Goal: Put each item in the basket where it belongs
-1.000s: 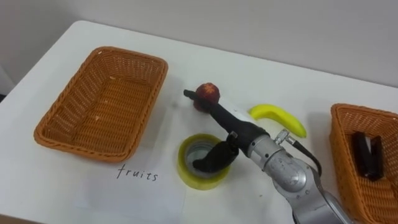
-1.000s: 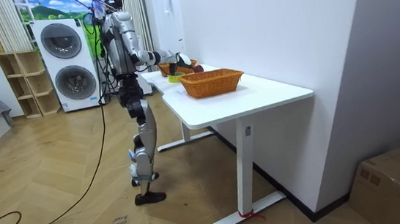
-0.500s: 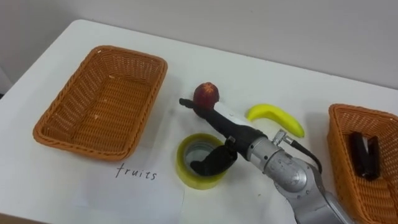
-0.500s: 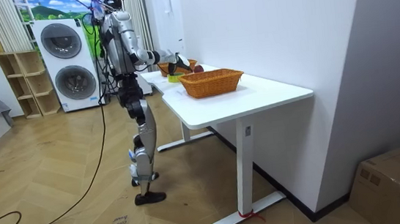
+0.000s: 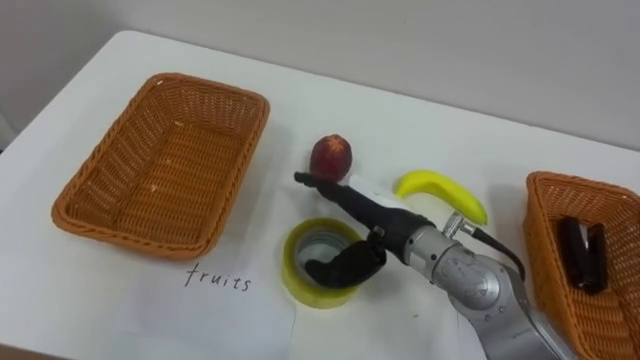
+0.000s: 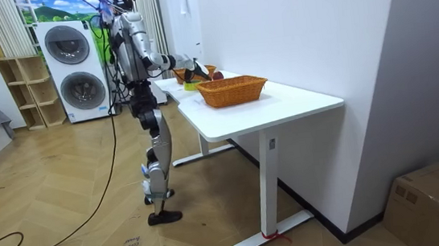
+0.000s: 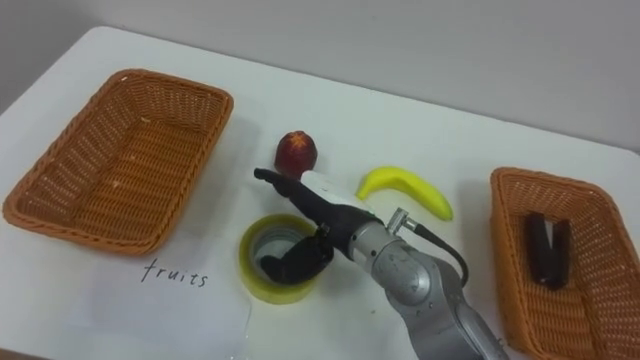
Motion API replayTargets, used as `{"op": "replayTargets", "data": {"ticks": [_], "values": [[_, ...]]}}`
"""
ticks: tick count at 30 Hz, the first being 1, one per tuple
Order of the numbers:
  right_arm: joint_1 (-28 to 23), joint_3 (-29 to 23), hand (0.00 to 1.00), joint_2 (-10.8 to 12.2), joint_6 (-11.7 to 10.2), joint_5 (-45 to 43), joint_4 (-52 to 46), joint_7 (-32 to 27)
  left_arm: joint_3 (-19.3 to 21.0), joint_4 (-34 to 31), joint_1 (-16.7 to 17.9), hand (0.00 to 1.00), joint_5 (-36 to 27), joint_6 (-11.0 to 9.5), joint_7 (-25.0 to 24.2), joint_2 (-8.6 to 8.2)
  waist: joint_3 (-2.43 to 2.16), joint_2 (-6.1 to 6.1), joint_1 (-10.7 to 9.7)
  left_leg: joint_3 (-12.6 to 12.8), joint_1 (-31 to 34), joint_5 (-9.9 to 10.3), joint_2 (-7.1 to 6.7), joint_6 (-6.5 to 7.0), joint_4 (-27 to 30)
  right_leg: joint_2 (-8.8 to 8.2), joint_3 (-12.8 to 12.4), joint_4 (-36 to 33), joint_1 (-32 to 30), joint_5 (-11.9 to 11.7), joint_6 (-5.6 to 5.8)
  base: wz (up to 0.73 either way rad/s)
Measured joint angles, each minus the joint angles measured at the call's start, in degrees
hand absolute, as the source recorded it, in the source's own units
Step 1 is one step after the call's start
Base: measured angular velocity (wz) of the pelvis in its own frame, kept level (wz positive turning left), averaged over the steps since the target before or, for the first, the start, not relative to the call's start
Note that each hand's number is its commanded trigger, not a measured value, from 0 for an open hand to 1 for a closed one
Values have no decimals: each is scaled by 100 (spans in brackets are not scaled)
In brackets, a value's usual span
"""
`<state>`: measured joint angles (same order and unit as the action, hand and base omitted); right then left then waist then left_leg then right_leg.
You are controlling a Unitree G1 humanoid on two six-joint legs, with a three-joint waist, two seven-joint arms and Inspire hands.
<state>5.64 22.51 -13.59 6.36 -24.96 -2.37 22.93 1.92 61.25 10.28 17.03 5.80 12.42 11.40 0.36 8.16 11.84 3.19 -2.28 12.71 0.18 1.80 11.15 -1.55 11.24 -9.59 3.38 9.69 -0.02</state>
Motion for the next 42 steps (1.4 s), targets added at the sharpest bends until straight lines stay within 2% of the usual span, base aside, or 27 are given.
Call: {"op": "replayTargets", "data": {"ticks": [10, 11, 12, 13, 27, 42], "values": [[-5, -96, 0, 0, 127, -3, 49, 217, 11, -130, 42, 0, 1, 12, -53, 1, 3, 3, 112, -22, -38, 0, 0, -3, -75, 8, 11, -2, 50, 0, 0, 0], [-5, -100, 10, 0, 127, 4, 49, 222, 11, -169, 54, 0, 1, 19, -67, 1, 1, 9, 112, -25, -38, -1, -1, -3, -64, 7, 20, 0, 50, 0, 0, 0], [-5, -107, 71, 0, 127, 9, 49, 224, 11, -201, 53, 0, -2, 19, -68, 1, 2, 12, 111, -27, -39, -1, -1, -3, -48, 6, 41, 1, 51, 0, 0, 0], [-5, -113, 100, 0, 127, 9, 50, 224, 11, -216, 53, 0, -6, 17, -69, 1, 3, 12, 110, -28, -39, -1, -1, -3, -42, 5, 51, 2, 54, 0, 0, 0], [2, -127, 100, 17, 121, -45, 204, 122, 7, -276, 64, 0, -63, 11, -62, 4, 15, 55, 127, -74, -47, -1, -4, -3, -35, -5, 138, 2, 84, -1, 1, 1], [-7, -131, 100, 21, 72, -35, 318, 139, 5, -277, 64, 0, -67, 9, -56, 8, 18, 46, 109, -79, -45, -1, -5, -2, -38, -7, 159, 5, 84, -1, 1, 0]]}}
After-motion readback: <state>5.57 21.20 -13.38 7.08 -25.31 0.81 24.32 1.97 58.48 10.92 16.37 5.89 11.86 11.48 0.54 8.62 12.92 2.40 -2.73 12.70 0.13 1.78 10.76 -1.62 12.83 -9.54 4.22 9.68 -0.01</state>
